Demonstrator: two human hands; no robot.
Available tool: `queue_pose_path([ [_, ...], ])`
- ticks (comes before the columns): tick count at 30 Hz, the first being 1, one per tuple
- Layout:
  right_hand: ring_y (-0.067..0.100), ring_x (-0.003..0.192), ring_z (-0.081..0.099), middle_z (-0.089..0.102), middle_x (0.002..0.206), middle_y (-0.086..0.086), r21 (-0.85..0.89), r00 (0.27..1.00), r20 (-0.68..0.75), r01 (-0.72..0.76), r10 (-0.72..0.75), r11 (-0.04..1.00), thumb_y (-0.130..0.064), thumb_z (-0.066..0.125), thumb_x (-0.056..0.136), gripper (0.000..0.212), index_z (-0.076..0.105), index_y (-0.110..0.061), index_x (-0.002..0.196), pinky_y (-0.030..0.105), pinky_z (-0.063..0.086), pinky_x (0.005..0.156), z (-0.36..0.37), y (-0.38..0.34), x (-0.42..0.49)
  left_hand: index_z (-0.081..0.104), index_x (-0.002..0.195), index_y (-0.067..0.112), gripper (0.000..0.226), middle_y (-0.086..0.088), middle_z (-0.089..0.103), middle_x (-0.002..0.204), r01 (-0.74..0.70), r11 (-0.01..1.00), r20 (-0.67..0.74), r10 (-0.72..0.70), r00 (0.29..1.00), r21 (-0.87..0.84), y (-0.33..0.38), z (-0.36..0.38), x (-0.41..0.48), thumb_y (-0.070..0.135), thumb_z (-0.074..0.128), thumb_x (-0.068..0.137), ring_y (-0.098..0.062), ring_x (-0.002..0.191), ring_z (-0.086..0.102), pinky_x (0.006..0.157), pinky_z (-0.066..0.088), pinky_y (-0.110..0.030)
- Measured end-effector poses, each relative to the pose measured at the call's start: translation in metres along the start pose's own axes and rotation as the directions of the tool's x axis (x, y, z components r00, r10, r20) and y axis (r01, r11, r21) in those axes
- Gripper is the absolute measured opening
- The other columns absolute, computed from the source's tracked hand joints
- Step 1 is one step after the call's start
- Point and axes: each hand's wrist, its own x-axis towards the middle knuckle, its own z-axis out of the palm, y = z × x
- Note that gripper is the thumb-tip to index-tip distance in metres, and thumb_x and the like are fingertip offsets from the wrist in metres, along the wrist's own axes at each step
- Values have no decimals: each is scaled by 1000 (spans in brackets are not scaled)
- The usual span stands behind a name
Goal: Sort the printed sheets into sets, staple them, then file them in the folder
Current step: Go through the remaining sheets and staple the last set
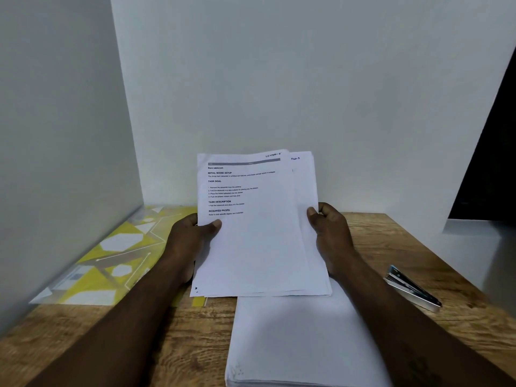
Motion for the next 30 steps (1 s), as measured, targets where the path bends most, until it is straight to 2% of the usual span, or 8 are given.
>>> queue_pose_path([
  [6, 20, 73, 49, 62, 75, -4, 43, 1000, 9, 6, -6, 999, -18, 61, 106, 22, 68, -16, 86, 33, 42, 72, -1, 1, -2, 73, 122, 5, 27, -12, 79, 114, -4, 1000, 19, 4, 1000, 1, 0, -1, 0, -1, 68, 96, -40, 106, 75, 98, 57, -57],
  [9, 14, 81, 69, 77, 89, -4, 68, 1000, 21, 3, -5, 998, -15, 64, 105, 12, 71, -15, 96, 35, 57, 81, 1, -1, -3, 72, 124, 7, 31, -13, 78, 116, 12, 1000, 60, -11, 998, -21, 2, 1, -2, 1, 69, 94, -40, 108, 74, 97, 58, -56],
  [11, 21, 91, 73, 80, 101, 6, 82, 999, 50, -9, 5, 997, -16, 68, 103, 6, 73, -13, 101, 42, 59, 90, 2, -2, -3, 70, 128, 8, 35, -13, 77, 120, 34, 999, 122, -30, 992, -32, 3, 3, -6, 2, 70, 93, -38, 111, 74, 99, 57, -55],
  [16, 19, 78, 72, 79, 92, 6, 105, 996, 89, -39, 30, 994, -17, 76, 98, 6, 74, -12, 96, 35, 59, 74, 8, -3, -6, 70, 127, 4, 34, -16, 76, 121, 47, 998, 155, -39, 987, -49, 2, 6, -9, -1, 68, 93, -38, 108, 75, 93, 59, -50],
  [20, 35, 99, 69, 76, 107, 17, 202, 985, 138, -131, 104, 971, -32, 72, 100, 34, 71, 2, 104, 51, 55, 94, 3, -5, -5, 69, 126, 1, 31, -14, 78, 118, 43, 997, 120, -35, 992, -68, 4, 5, -10, -2, 66, 95, -34, 104, 76, 80, 62, -40],
  [23, 44, 115, 69, 76, 118, 22, 254, 978, 167, -166, 126, 953, -17, 62, 105, 21, 78, -3, 106, 57, 54, 104, 0, -4, -5, 69, 126, 0, 30, -15, 77, 118, 49, 995, 100, -40, 994, -83, 5, 4, -10, -3, 66, 96, -32, 100, 77, 74, 63, -37],
  [27, 32, 97, 75, 80, 105, 14, 156, 985, 149, -115, 92, 981, -14, 70, 100, 12, 80, -8, 101, 43, 61, 89, 1, -6, -6, 68, 127, 0, 32, -16, 76, 120, 58, 994, 67, -51, 996, -96, 5, 1, -7, -4, 64, 96, -36, 109, 74, 85, 61, -42],
  [30, 27, 89, 78, 81, 96, 10, 159, 993, 90, -87, 73, 984, -12, 80, 92, 4, 80, -11, 89, 36, 61, 81, 0, -8, -5, 69, 126, 2, 31, -16, 77, 119, 60, 994, 61, -54, 997, -96, 4, 0, -5, -3, 66, 96, -35, 104, 76, 83, 61, -42],
])
